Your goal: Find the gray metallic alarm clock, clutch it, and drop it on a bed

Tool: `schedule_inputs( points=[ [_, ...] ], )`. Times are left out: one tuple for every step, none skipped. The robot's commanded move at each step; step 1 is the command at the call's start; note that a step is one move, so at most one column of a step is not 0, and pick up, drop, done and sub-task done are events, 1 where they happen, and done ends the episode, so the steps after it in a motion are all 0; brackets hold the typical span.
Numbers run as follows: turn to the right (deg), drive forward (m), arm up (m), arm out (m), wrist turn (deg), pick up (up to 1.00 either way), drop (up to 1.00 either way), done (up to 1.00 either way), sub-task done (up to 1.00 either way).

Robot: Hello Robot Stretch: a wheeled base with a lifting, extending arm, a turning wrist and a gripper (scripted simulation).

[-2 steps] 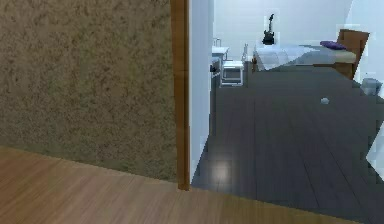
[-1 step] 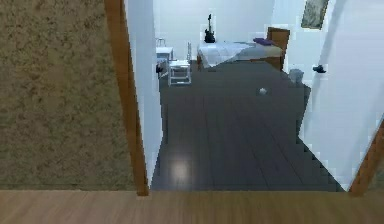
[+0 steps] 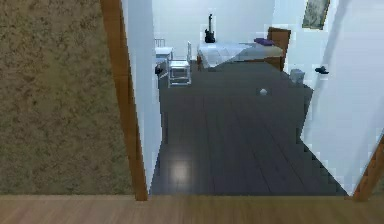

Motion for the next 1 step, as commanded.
schedule_inputs(
  points=[
    [45.0, 0.00, 0.00, 0.00, 0.0, 0.00, 0.00, 0.00, 0.00]
  ],
)
